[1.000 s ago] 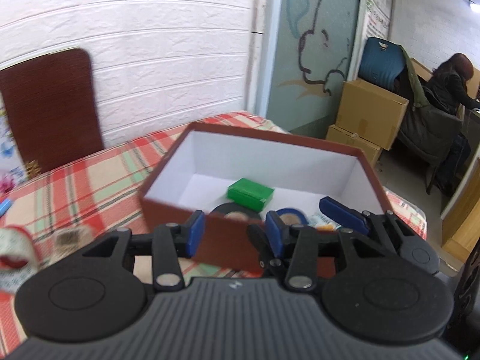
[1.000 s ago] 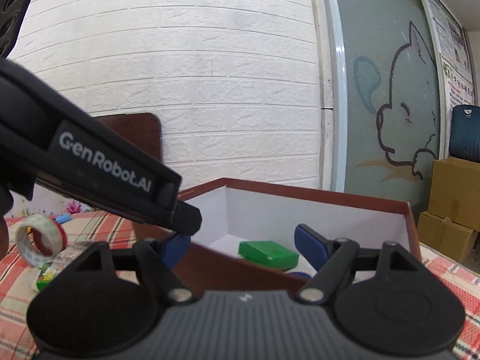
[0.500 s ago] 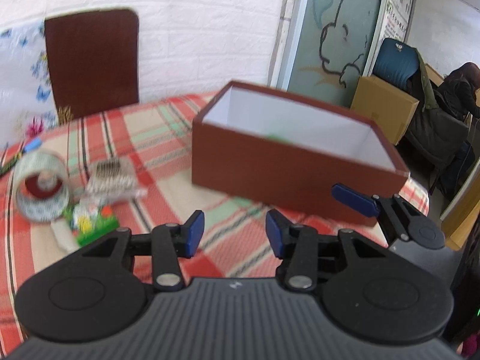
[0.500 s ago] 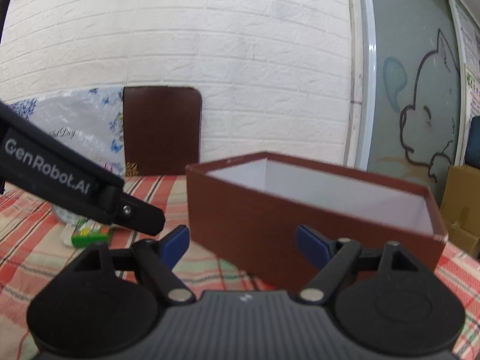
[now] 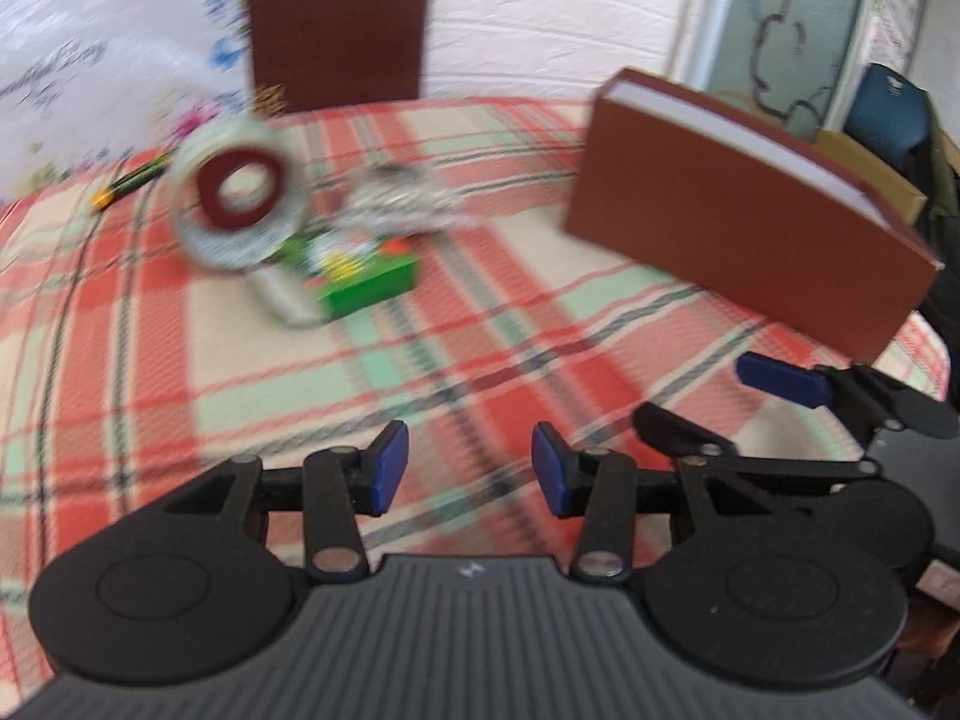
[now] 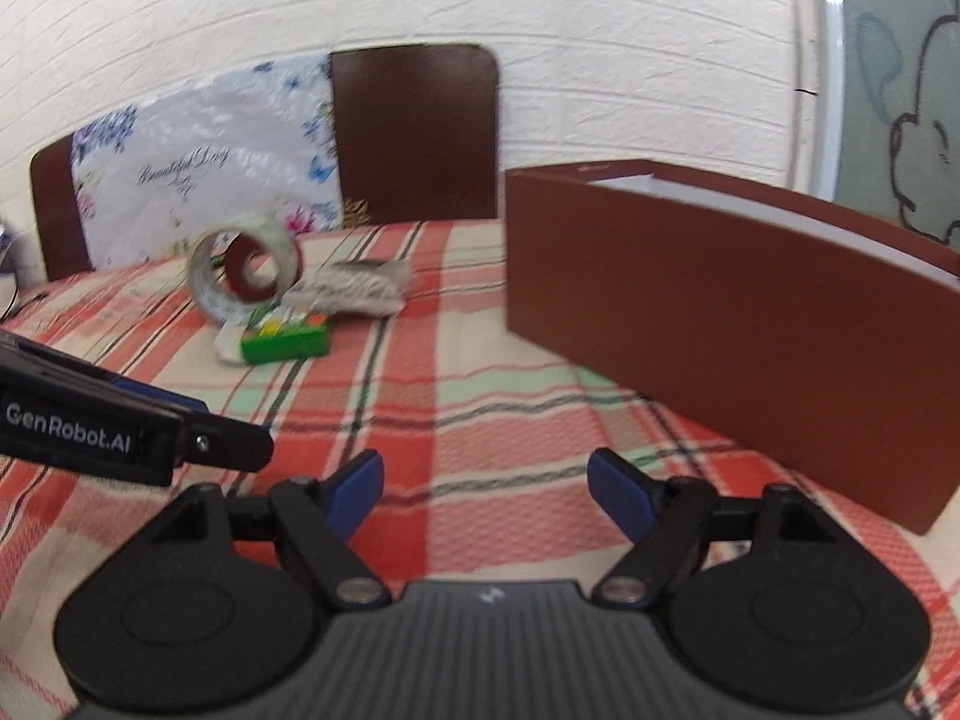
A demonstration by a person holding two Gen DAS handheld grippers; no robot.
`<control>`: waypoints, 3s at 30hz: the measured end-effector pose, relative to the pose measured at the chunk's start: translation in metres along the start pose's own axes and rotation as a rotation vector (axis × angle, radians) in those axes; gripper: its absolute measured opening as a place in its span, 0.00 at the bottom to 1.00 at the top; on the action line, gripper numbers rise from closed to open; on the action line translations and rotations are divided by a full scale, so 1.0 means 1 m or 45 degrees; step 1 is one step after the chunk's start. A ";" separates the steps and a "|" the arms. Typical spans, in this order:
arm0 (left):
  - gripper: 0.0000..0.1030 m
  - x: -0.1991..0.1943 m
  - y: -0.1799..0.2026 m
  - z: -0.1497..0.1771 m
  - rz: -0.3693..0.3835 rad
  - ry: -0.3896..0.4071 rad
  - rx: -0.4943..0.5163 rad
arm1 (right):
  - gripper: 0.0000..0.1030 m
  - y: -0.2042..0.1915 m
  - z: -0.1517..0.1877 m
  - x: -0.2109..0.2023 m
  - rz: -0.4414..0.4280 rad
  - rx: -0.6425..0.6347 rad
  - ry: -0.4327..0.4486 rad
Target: Organize objects
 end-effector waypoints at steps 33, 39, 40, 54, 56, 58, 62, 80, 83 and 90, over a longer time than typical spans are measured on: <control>0.55 -0.041 -0.166 0.044 -0.398 0.277 -0.208 | 0.78 -0.112 -0.008 0.025 -0.110 -0.225 -0.135; 0.60 -0.041 -0.169 0.046 -0.353 0.295 -0.230 | 0.89 -0.126 -0.017 0.046 -0.141 -0.202 -0.147; 0.60 -0.041 -0.170 0.046 -0.350 0.296 -0.231 | 0.92 -0.129 -0.019 0.050 -0.148 -0.207 -0.147; 0.65 -0.040 -0.168 0.046 -0.337 0.294 -0.218 | 1.00 -0.148 -0.062 0.128 -0.200 -0.176 -0.160; 0.65 -0.040 -0.168 0.046 -0.340 0.292 -0.212 | 1.00 -0.146 -0.066 0.134 -0.209 -0.172 -0.160; 0.66 -0.039 -0.168 0.046 -0.342 0.290 -0.210 | 0.98 -0.146 -0.068 0.139 -0.212 -0.178 -0.157; 0.66 -0.039 -0.166 0.046 -0.347 0.287 -0.204 | 0.78 -0.149 -0.069 0.138 -0.257 -0.207 -0.132; 0.67 -0.037 -0.165 0.044 -0.353 0.277 -0.188 | 0.99 -0.161 -0.079 0.134 -0.389 -0.408 -0.051; 0.69 -0.037 -0.166 0.045 -0.342 0.279 -0.194 | 1.00 -0.174 -0.088 0.147 -0.456 -0.572 -0.027; 0.72 -0.035 -0.165 0.044 -0.329 0.273 -0.189 | 0.92 -0.170 -0.098 0.176 -0.661 -0.543 -0.166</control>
Point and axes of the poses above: each gripper's, at about its wrist camera, not at the fingertips, and x roughly the way its jaws point, y to its right, z to its underside, the point moved 1 cm from there along x, roughly the way its jaws point
